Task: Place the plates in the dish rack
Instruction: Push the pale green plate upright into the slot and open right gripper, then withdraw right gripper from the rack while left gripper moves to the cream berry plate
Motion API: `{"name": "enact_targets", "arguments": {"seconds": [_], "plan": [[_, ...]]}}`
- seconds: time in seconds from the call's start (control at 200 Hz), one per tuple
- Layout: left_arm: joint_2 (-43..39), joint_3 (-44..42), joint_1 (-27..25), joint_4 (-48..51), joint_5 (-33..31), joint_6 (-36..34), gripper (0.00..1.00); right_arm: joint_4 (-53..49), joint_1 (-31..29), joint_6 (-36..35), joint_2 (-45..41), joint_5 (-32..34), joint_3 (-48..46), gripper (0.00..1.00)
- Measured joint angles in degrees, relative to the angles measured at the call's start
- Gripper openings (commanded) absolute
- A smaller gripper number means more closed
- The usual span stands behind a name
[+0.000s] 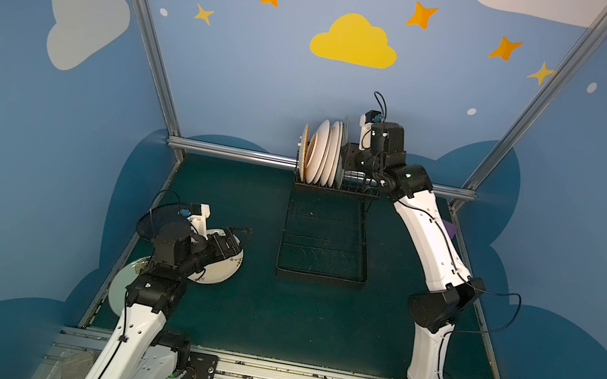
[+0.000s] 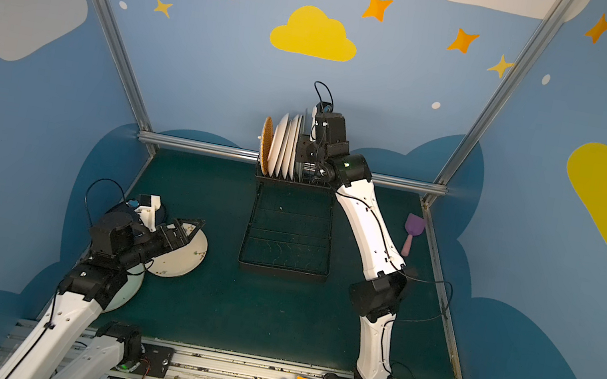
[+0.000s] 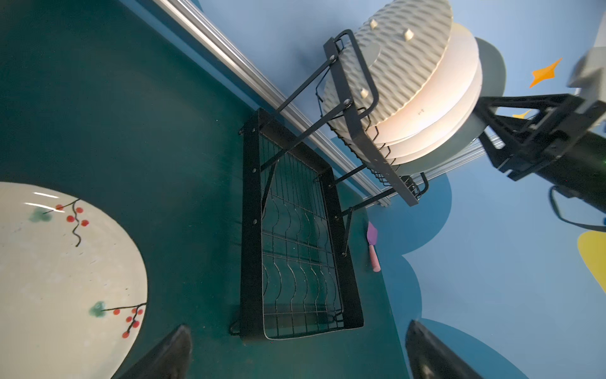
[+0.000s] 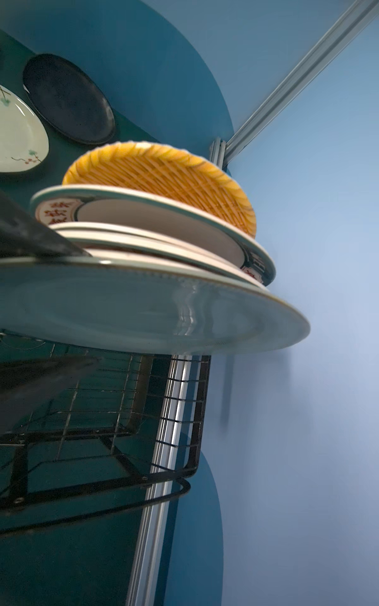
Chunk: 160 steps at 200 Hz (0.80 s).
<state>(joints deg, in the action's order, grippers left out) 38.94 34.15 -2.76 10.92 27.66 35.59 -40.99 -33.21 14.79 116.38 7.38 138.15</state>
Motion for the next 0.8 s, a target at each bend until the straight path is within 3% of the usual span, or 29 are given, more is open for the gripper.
{"name": "enact_targets", "arguments": {"seconds": [0.215, 0.385, 0.591, 0.801], "plan": [[0.0, 0.0, 0.0, 2.7, -1.4, 0.1, 1.0, 0.0, -0.1, 0.0, -4.0, -0.4, -2.0, 0.44], [0.0, 1.6, 0.0, 7.8, -4.0, 1.2, 1.0, 0.3, -0.1, 0.0, -7.2, -1.1, -6.0, 0.51], [-0.8, 6.1, 0.0, 19.0, -10.7, 5.5, 1.0, 2.8, -0.2, 0.0, -16.9, -3.0, -19.6, 0.66], [-3.1, 4.3, 1.7, 28.6, -15.2, 14.3, 1.0, 7.3, -0.2, -0.3, -30.0, -6.0, -36.0, 0.81]]}}
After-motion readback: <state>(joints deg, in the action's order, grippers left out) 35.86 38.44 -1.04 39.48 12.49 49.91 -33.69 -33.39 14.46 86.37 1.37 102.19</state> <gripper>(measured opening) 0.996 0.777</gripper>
